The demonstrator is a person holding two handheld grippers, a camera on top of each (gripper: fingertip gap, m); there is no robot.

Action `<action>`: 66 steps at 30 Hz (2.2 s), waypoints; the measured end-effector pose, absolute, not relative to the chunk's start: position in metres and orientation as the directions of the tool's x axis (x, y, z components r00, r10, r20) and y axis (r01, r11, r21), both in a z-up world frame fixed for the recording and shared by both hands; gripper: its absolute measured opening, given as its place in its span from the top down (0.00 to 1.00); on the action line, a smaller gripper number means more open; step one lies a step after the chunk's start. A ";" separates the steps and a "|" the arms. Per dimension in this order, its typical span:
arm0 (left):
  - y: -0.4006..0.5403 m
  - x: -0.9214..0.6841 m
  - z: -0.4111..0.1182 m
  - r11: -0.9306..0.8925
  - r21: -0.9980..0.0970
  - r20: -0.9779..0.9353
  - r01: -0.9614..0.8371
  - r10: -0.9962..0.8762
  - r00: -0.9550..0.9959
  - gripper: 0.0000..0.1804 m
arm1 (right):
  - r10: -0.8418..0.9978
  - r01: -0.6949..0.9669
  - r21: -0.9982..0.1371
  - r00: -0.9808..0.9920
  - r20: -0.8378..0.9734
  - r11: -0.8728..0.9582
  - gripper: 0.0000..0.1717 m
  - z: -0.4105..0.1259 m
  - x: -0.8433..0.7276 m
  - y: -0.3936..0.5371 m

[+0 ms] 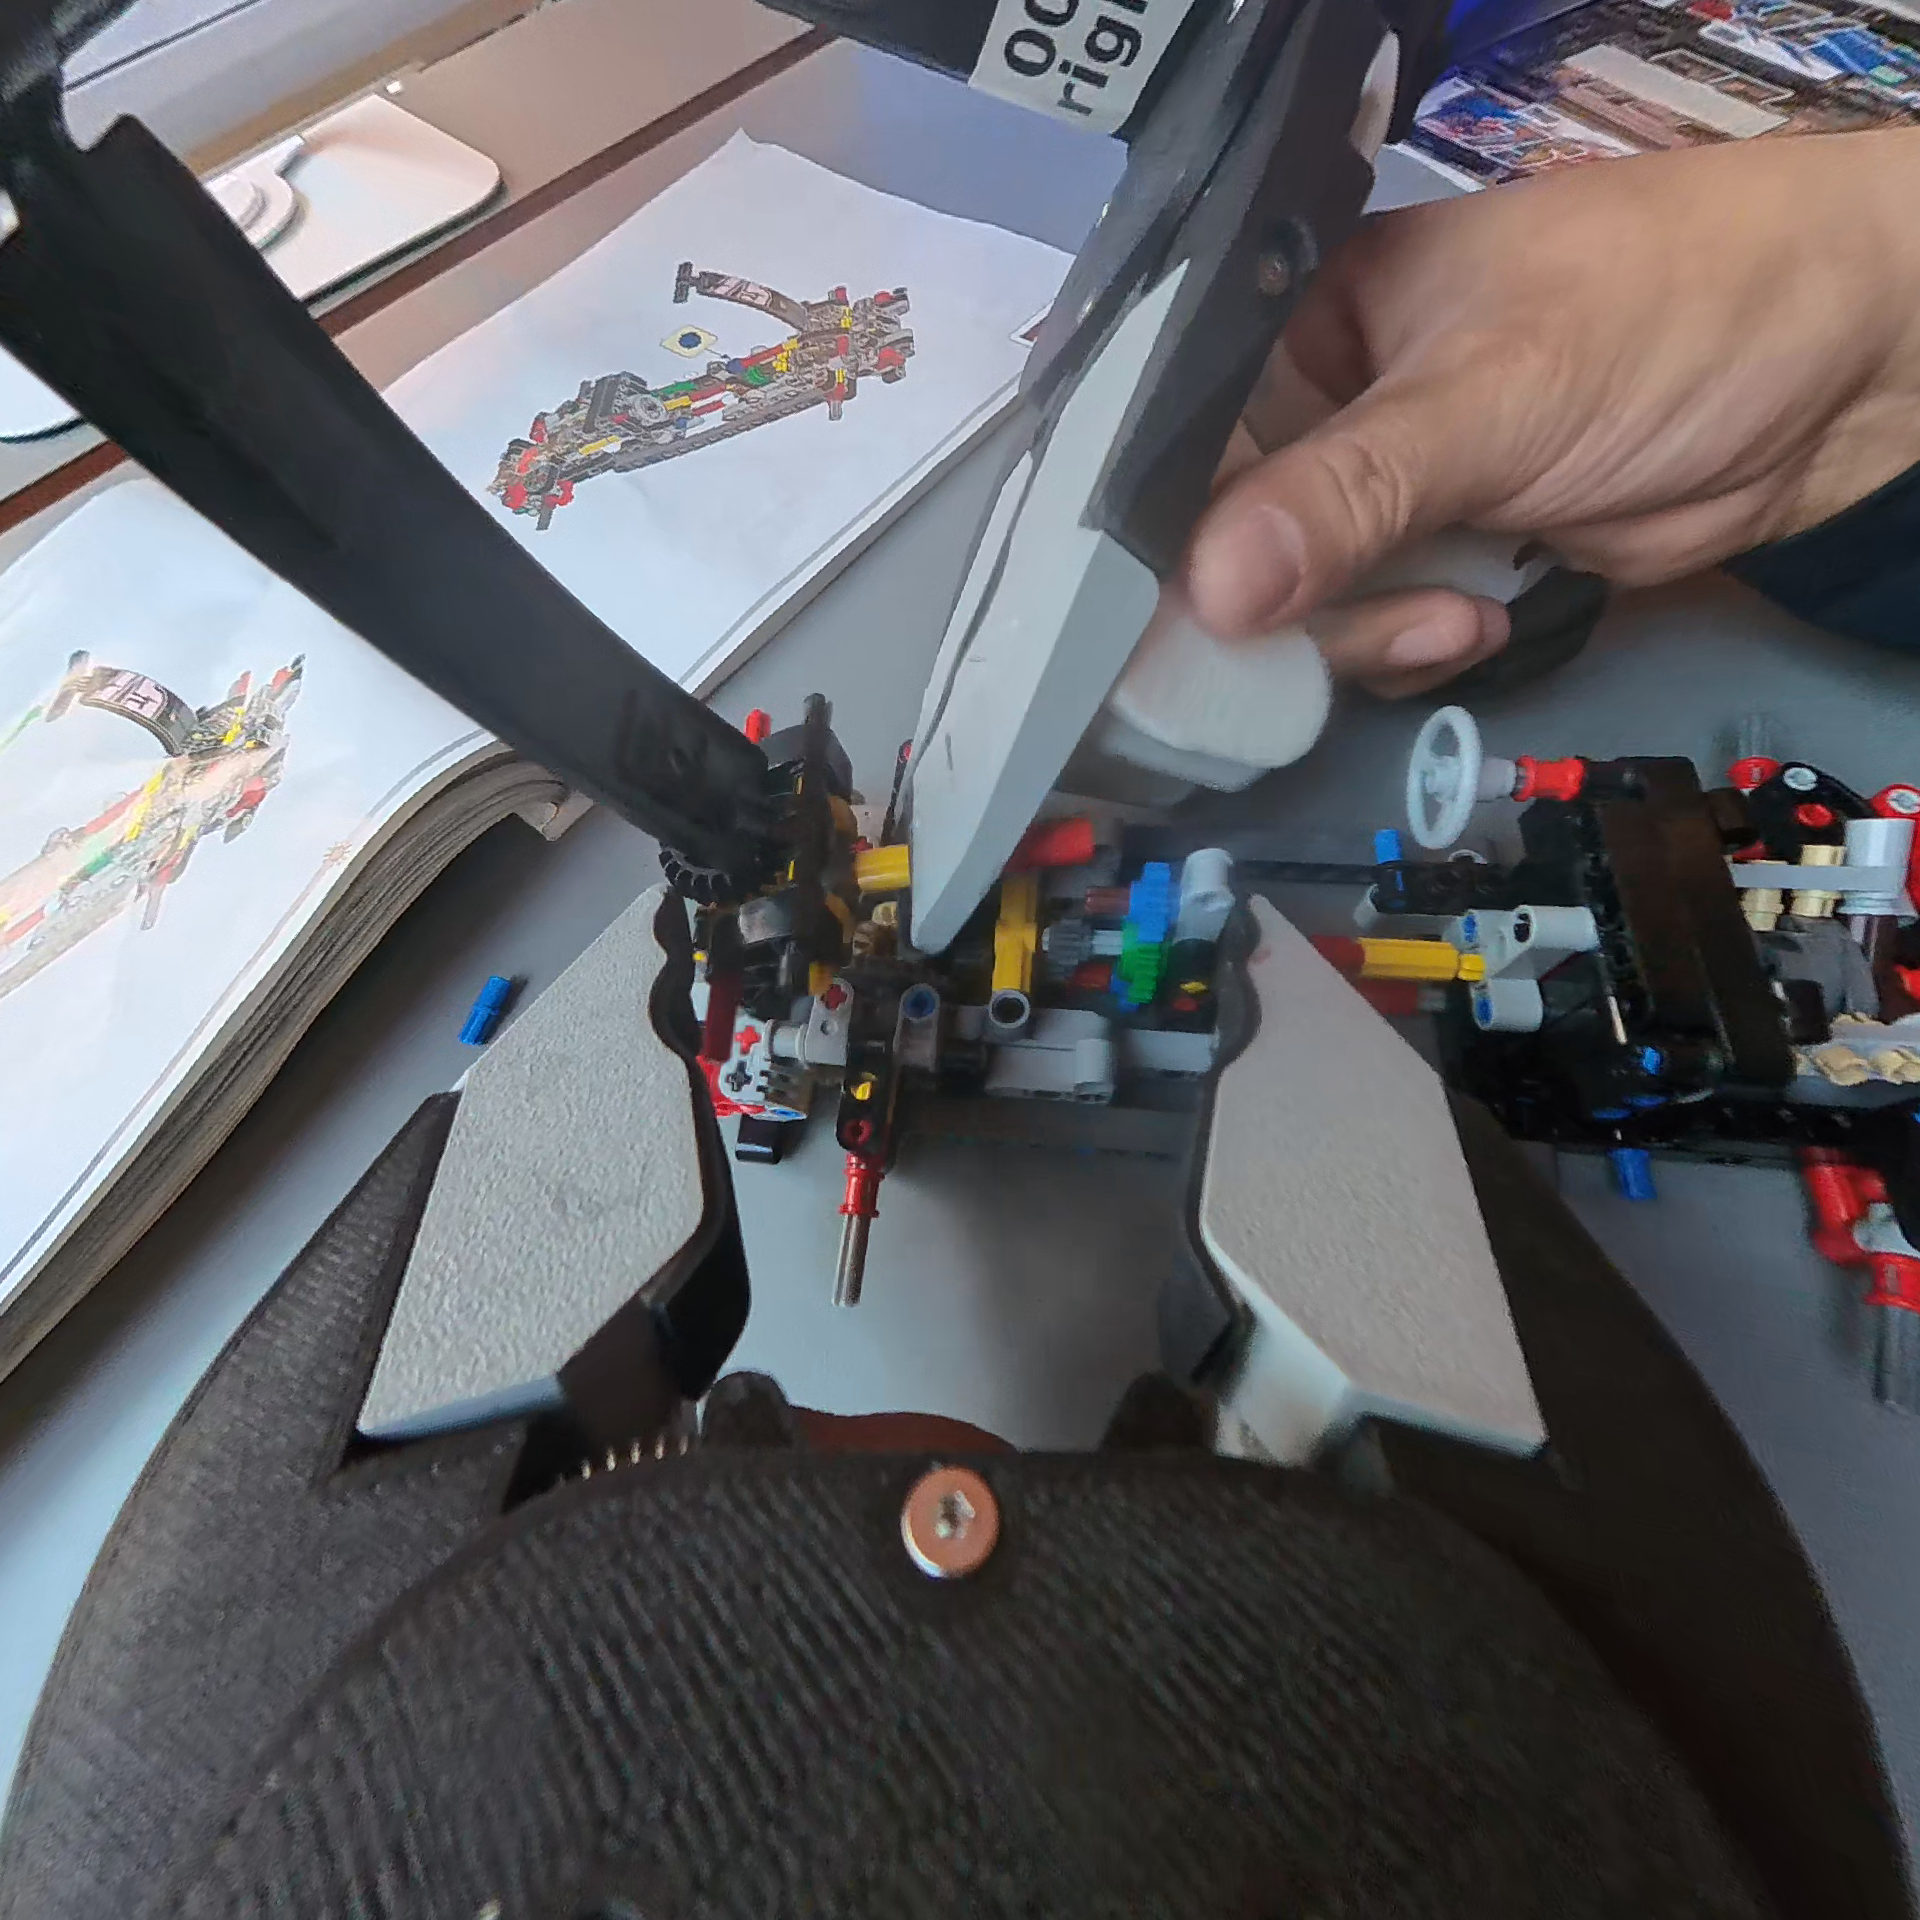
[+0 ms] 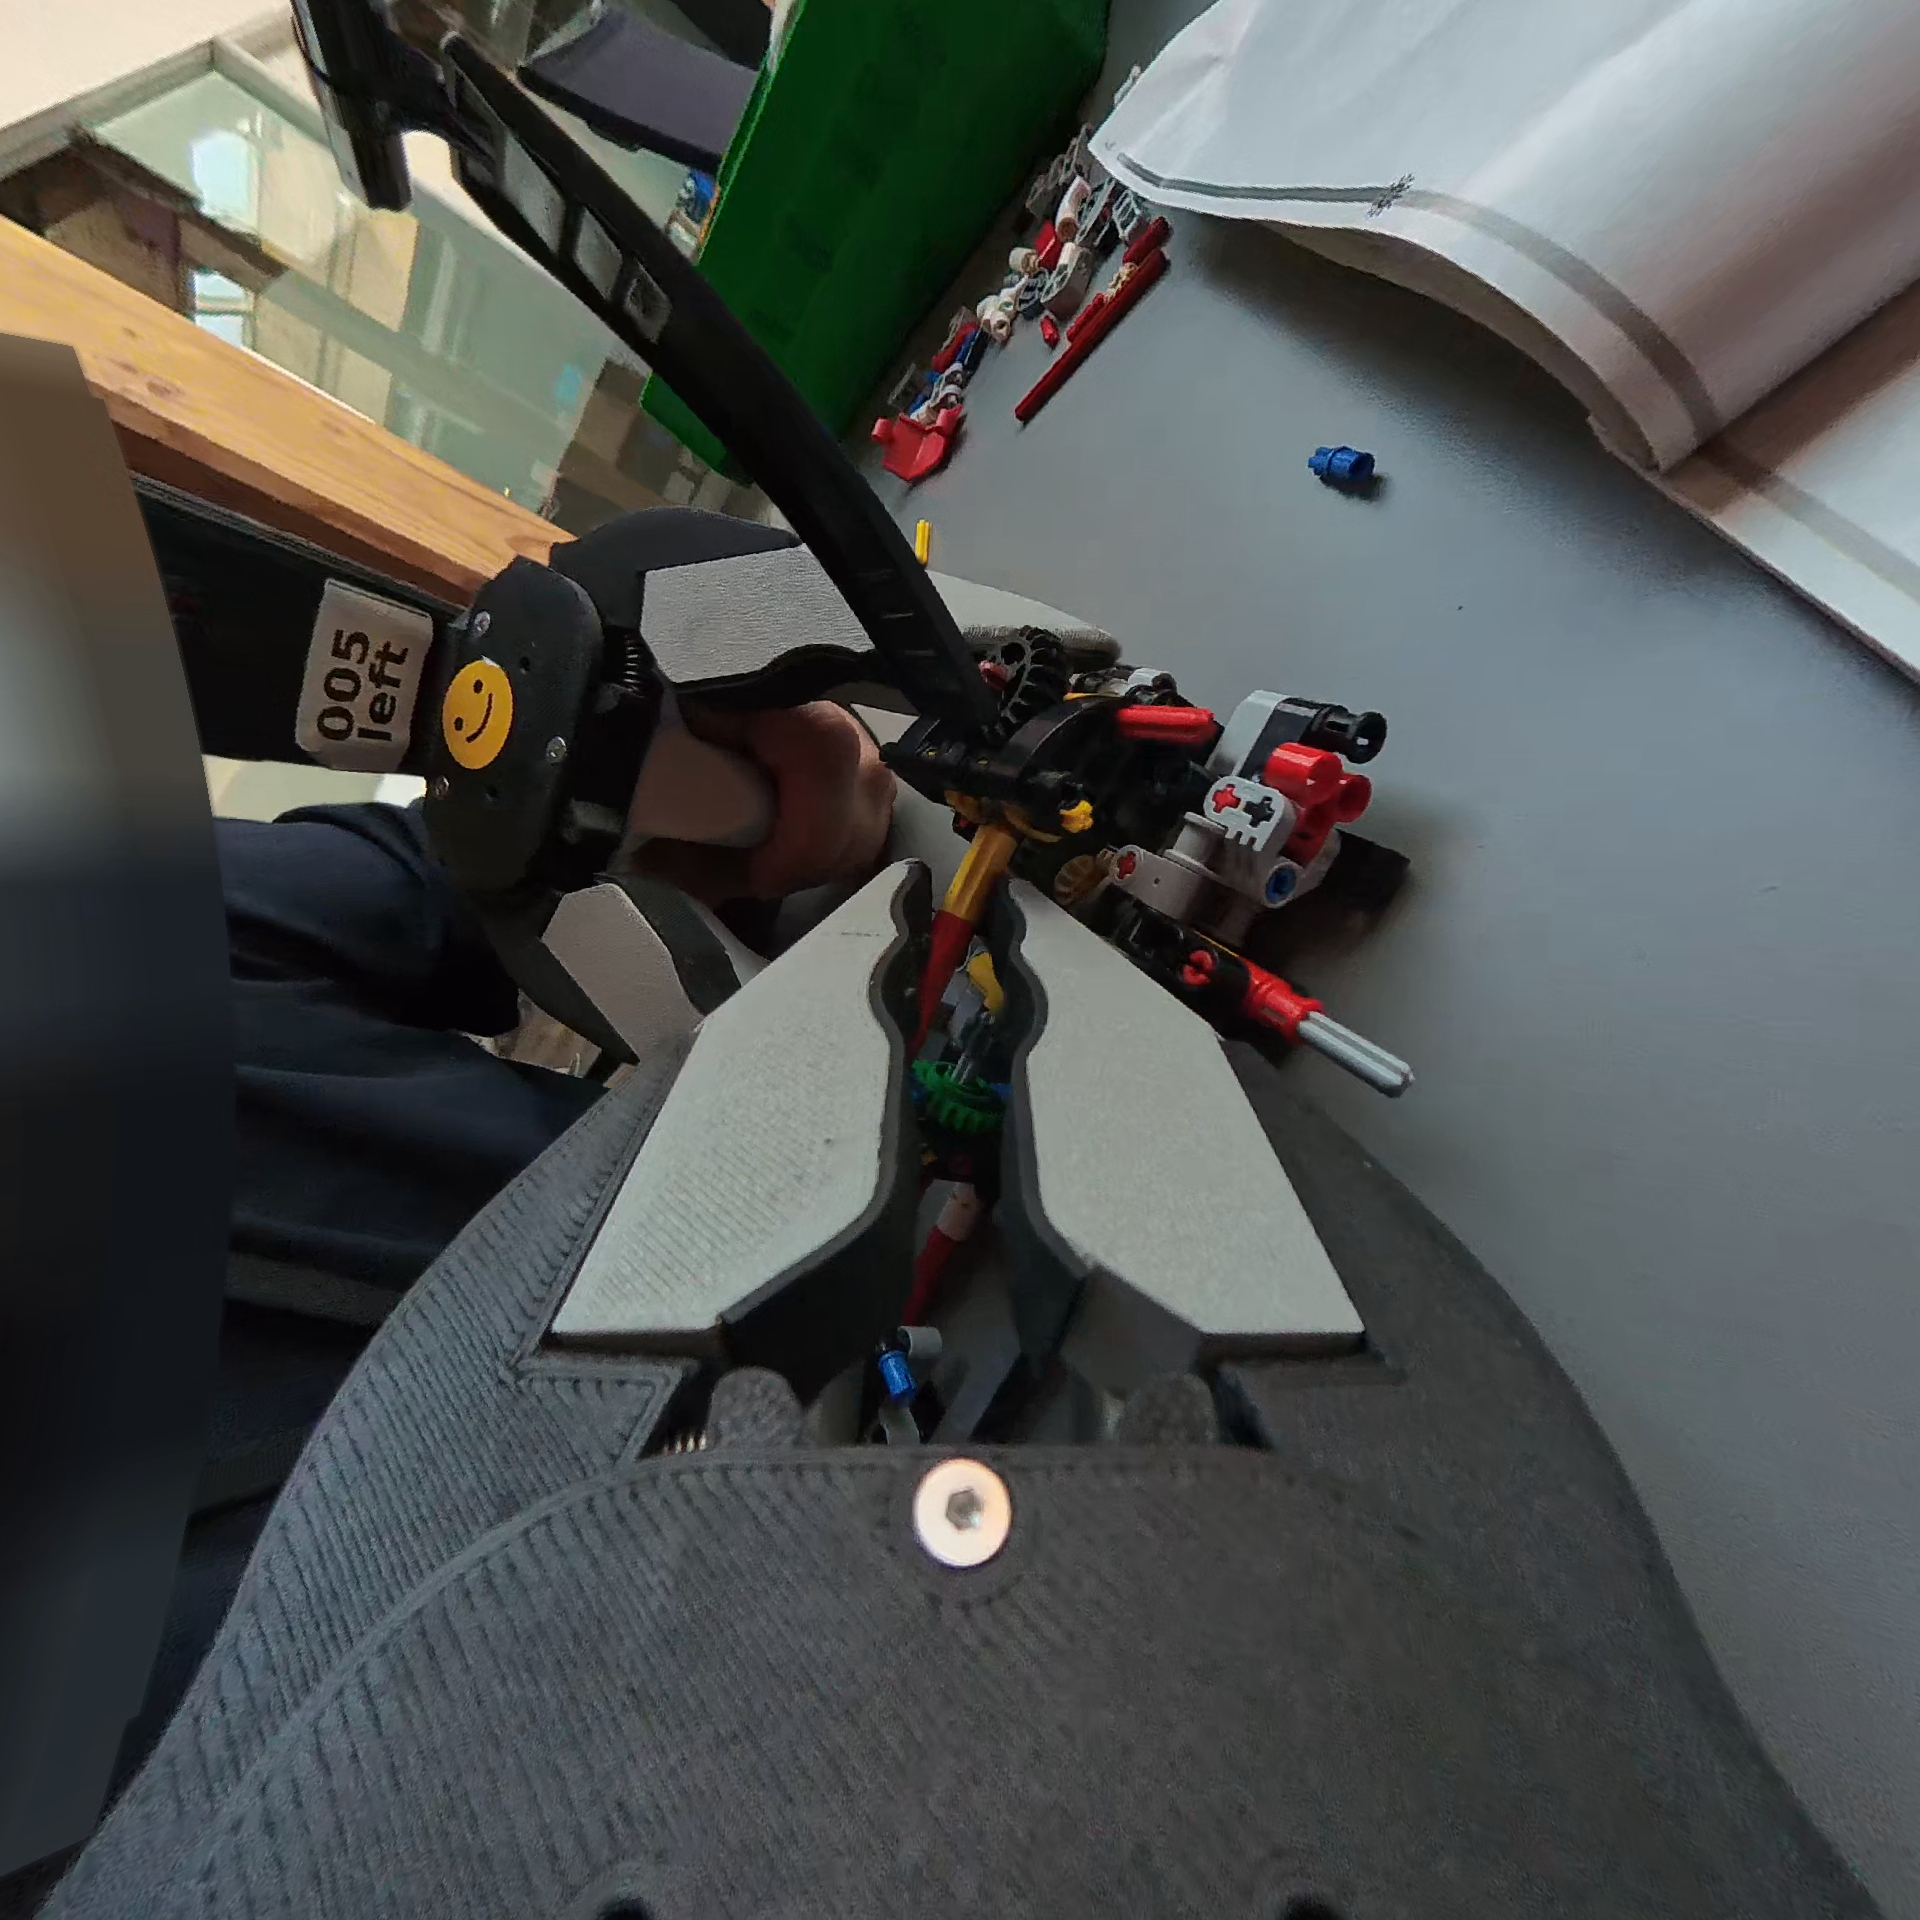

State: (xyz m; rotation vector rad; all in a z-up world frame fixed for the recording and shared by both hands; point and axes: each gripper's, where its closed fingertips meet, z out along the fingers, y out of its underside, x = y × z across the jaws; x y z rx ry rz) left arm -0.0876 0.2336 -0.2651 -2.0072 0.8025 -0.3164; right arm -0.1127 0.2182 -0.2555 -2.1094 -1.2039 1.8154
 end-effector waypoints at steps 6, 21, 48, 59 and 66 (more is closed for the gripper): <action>0.231 -0.085 -0.265 -0.362 -0.836 -0.072 -0.413 -0.673 0.736 0.37 | 0.610 0.478 -0.553 -0.044 -0.791 -0.682 0.94 -0.255 -0.117 0.213; 0.247 -0.104 -0.246 -0.445 -0.858 0.223 -0.257 -0.774 0.593 0.83 | 0.540 0.489 -0.508 -0.086 -0.837 -0.709 0.94 -0.252 -0.113 0.210; 0.250 -0.106 -0.249 -0.445 -0.840 0.125 -0.310 -0.716 0.687 0.85 | 0.453 0.507 -0.434 -0.095 -0.887 -0.745 0.91 -0.249 -0.103 0.212; 0.253 -0.103 -0.248 -0.458 -0.842 0.142 -0.286 -0.699 0.701 0.84 | 0.457 0.528 -0.431 -0.090 -0.885 -0.732 0.96 -0.253 -0.099 0.216; 0.257 -0.103 -0.249 -0.463 -0.844 0.156 -0.272 -0.697 0.700 0.84 | 0.475 0.515 -0.446 -0.083 -0.876 -0.732 0.96 -0.253 -0.099 0.219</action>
